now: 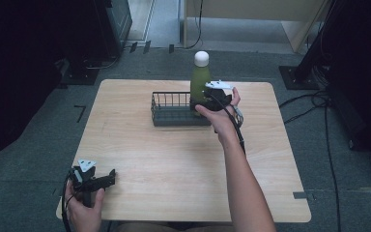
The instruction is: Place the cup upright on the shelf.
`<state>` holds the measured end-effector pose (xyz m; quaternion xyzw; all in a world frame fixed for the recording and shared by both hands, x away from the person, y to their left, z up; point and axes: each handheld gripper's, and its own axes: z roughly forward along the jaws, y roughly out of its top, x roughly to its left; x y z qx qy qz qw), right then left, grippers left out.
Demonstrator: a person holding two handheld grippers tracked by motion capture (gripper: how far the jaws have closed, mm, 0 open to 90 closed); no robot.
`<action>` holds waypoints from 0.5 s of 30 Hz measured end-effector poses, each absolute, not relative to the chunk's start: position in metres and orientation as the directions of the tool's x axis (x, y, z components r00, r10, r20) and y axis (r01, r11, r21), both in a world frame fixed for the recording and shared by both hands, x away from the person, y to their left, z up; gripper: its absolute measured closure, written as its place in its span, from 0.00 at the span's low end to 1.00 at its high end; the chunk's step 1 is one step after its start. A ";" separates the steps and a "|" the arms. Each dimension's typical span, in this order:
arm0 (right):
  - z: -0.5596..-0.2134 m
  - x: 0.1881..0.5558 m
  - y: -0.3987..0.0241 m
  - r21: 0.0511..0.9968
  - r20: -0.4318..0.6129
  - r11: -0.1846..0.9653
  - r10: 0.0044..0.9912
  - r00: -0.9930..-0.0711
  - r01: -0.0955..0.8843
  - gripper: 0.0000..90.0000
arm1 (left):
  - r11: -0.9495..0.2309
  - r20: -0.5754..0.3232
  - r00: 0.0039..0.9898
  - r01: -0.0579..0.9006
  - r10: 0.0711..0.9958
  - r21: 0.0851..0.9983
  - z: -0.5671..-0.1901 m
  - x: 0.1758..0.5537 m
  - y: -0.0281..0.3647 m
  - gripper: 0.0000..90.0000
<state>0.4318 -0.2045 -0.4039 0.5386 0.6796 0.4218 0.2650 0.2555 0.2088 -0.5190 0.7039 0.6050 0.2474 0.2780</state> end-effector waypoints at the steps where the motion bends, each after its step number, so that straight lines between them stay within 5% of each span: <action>1: -0.404 0.429 -0.206 0.860 0.091 0.067 0.955 -0.283 0.505 0.00 | -0.113 0.012 0.146 0.714 0.989 0.691 -0.519 0.256 0.209 0.00; 15: -0.428 0.389 -0.228 0.846 0.056 0.116 0.951 -0.303 0.520 0.00 | -0.113 0.012 0.146 0.714 0.989 0.691 -0.519 0.255 0.209 0.00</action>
